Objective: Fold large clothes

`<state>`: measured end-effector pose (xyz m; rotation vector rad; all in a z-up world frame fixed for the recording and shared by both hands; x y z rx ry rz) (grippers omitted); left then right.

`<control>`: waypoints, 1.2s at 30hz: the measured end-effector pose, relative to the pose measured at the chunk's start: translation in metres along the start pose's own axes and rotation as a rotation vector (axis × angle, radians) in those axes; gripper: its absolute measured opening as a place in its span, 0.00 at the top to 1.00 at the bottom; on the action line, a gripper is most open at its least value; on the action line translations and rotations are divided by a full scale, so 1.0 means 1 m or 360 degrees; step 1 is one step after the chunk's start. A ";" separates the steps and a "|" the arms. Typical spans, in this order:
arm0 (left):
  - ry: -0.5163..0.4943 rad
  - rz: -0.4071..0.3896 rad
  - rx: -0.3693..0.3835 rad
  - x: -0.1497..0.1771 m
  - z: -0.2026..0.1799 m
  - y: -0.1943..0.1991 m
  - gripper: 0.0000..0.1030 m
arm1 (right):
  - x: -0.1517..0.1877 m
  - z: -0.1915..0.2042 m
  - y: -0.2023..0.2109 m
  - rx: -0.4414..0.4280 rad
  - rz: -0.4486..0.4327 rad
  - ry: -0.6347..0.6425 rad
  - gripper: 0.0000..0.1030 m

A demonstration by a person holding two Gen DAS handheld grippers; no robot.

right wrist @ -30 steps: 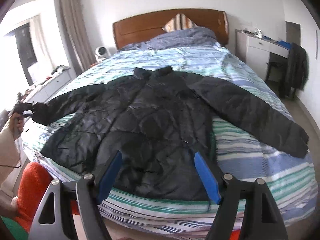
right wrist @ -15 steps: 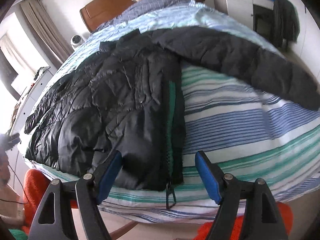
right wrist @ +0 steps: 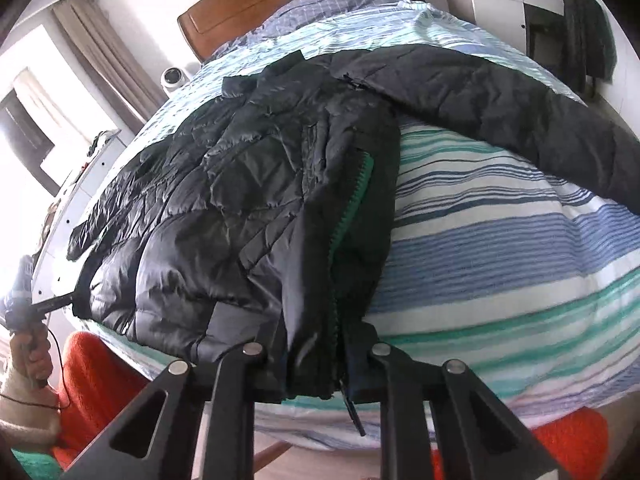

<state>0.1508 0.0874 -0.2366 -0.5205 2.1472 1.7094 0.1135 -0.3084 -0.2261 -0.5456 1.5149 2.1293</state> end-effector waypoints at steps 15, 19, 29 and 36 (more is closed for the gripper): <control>-0.0123 -0.0158 -0.0164 -0.002 -0.013 0.036 0.20 | -0.002 -0.011 0.021 0.0219 -0.0091 0.0059 0.24; -0.0145 -0.0387 -0.0227 -0.027 -0.021 0.074 0.03 | -0.015 -0.025 0.045 0.0265 -0.0180 0.0023 0.24; -0.0220 -0.0831 -0.0266 -0.070 -0.060 0.111 0.02 | -0.025 -0.030 0.067 0.0335 -0.0258 0.0019 0.24; -0.0350 -0.0609 -0.0140 -0.046 -0.090 0.075 0.02 | -0.038 -0.019 0.093 0.0440 -0.0499 0.0182 0.24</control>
Point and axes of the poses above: each gripper's, at about its wrist camera, not at the fingertips, and y roughly against the way its jaws point, z to its left, x to its underside, the point moved 9 cm from there along -y, roughly the way its jaws point, and after that the axes turned 4 degrees about -z, right-handed, at the moved point
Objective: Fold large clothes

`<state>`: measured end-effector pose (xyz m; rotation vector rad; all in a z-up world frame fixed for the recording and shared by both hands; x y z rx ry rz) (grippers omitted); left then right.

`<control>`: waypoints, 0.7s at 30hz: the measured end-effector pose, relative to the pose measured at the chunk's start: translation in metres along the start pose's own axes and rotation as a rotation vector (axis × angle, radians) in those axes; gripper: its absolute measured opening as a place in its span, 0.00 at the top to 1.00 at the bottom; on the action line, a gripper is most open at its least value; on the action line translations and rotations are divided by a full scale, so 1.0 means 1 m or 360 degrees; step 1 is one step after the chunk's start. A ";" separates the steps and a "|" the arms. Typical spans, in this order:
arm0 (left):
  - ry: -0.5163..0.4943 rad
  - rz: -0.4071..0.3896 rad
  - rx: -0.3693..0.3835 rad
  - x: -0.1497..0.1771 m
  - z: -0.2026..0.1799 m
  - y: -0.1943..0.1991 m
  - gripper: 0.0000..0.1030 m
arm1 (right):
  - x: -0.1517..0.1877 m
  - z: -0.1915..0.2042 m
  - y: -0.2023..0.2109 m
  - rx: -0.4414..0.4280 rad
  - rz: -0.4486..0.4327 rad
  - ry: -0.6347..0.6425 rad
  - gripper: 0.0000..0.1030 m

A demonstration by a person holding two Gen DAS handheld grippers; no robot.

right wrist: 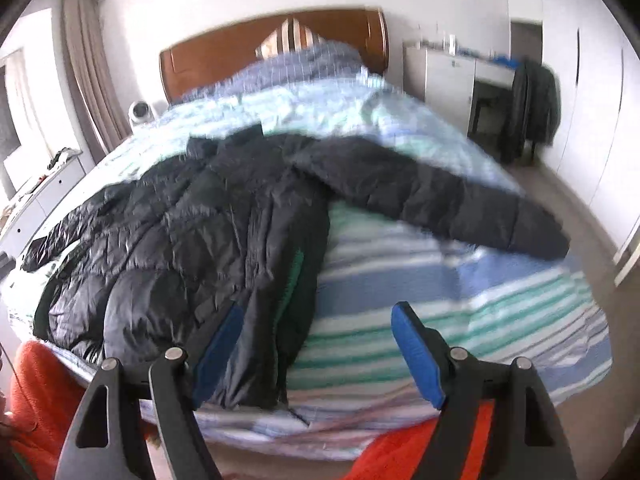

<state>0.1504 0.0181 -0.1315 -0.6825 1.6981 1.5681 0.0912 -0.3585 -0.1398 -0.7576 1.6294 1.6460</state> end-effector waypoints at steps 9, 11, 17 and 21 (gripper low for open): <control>-0.0050 0.0218 0.0036 0.010 -0.028 -0.014 0.02 | -0.025 -0.004 0.006 0.0052 -0.0118 0.0101 0.17; -0.0041 0.0161 0.0003 0.002 -0.027 -0.011 0.02 | -0.022 -0.005 0.002 0.0047 -0.0074 0.0091 0.17; -0.0089 0.0108 0.0025 -0.025 -0.023 -0.012 0.02 | -0.010 -0.014 -0.008 0.0103 0.0064 0.0119 0.17; -0.0005 0.0017 0.0002 -0.044 -0.019 -0.009 0.02 | -0.009 -0.030 -0.009 0.0220 0.0122 0.0105 0.17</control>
Point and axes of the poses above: each gripper's, at about its wrist camera, not at the fingertips, and y roughly against the way its jaws point, z to its left, x to its underside, the point moved 9 cm from there along -y, roughly the way its jaws point, and after that the axes turned 4 degrees about -z, right-handed, at the moved point
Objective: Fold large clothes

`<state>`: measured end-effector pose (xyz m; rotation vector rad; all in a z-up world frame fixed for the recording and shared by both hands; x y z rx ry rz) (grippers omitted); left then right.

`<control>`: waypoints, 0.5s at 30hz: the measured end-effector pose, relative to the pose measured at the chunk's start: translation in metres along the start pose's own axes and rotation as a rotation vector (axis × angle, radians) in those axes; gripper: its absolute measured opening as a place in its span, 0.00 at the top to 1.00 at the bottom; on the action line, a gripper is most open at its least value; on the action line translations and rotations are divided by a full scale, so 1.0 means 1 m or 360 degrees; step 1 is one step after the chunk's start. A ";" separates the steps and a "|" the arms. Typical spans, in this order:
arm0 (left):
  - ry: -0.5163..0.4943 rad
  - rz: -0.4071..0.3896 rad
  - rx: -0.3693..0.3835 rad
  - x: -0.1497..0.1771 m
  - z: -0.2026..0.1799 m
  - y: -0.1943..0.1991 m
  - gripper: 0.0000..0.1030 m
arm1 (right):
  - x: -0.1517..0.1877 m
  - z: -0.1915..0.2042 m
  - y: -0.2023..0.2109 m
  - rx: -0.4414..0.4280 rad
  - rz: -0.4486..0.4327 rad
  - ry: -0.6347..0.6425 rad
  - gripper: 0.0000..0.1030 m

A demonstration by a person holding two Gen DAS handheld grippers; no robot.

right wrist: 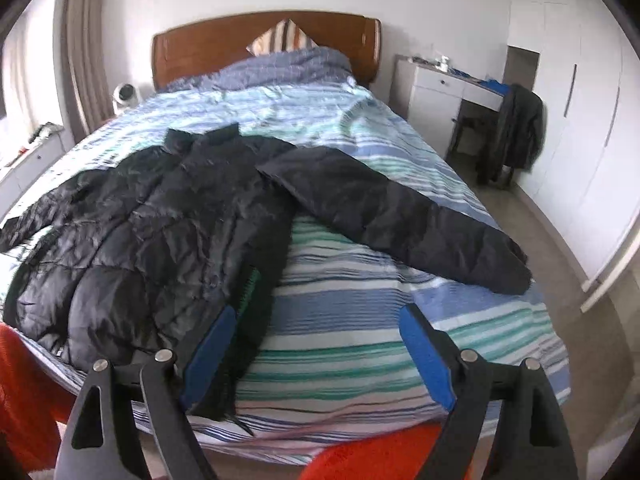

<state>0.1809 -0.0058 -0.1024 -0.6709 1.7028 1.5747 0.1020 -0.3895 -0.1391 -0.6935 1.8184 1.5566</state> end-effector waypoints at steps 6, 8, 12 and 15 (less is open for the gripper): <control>0.0129 -0.0019 -0.0036 0.017 0.001 -0.004 0.02 | 0.003 -0.050 -0.012 0.0176 0.0004 -0.0162 0.17; 0.0129 0.0043 -0.0004 0.026 -0.002 -0.010 0.02 | 0.004 -0.073 -0.015 0.0151 -0.0003 -0.0276 0.17; 0.0119 0.0098 -0.0019 0.034 -0.002 -0.014 0.02 | 0.008 -0.138 -0.024 0.0123 -0.0041 -0.0605 0.17; 0.0157 0.0081 -0.0019 0.031 0.001 -0.013 0.02 | 0.020 -0.188 -0.048 0.0041 -0.0018 -0.0929 0.17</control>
Point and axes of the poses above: each gripper's, at about its wrist camera, not at the fingertips, and y roughly against the way its jaws point, z to its left, x to its underside, the point moved 9 cm from there along -y, roughly the way its jaws point, and after that the axes turned 4 degrees about -z, right-handed, at the moved point
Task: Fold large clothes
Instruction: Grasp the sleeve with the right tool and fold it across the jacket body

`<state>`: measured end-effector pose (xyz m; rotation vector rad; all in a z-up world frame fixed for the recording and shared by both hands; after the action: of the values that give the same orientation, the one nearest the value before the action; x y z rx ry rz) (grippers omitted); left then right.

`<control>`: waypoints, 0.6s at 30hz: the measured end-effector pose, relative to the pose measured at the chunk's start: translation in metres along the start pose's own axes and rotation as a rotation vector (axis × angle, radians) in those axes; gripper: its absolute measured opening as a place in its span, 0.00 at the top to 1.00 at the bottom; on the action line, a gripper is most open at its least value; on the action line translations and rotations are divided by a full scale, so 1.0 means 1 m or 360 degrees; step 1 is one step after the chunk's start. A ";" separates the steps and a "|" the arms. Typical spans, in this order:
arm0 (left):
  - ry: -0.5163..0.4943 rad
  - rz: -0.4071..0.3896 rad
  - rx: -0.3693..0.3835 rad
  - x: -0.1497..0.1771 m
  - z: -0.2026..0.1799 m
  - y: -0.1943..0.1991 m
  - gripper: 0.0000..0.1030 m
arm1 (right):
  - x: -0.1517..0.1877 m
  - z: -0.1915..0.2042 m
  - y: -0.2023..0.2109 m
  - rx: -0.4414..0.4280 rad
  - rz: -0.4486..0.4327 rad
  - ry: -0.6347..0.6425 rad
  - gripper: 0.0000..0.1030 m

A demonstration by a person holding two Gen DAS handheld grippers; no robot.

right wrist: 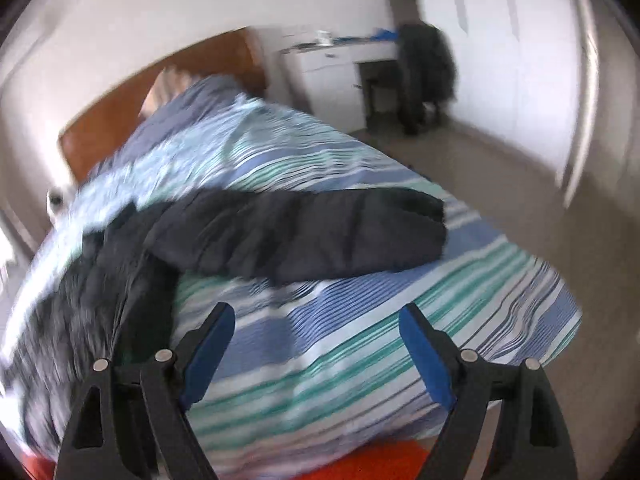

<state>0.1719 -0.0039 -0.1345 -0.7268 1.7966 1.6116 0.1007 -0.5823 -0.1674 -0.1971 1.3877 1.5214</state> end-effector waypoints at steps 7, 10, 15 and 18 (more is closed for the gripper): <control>0.0054 0.0024 0.0014 0.003 0.001 0.002 0.02 | -0.009 -0.070 -0.080 -0.0151 0.0139 -0.0675 0.31; 0.0056 0.0045 -0.0004 0.006 0.004 0.001 0.02 | -0.014 -0.077 -0.103 -0.0204 0.0109 -0.0843 0.38; 0.0073 0.0080 -0.0051 0.015 0.013 0.000 0.02 | -0.027 -0.060 -0.103 -0.0072 -0.0004 -0.0676 0.84; 0.0088 0.0089 -0.0065 0.019 0.019 -0.001 0.02 | -0.050 -0.009 -0.069 -0.0116 -0.0142 -0.0336 0.87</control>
<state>0.1623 0.0150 -0.1507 -0.7528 1.8427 1.6844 0.1706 -0.6298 -0.1805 -0.1370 1.1439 1.4749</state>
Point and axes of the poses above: each gripper's, at about its wrist camera, not at the fingertips, and y roughly against the way its jaws point, z to its left, x to its underside, the point moved 9 cm from there along -y, roughly the way its jaws point, and after that the axes turned 4 degrees about -z, right-handed, at the moved point
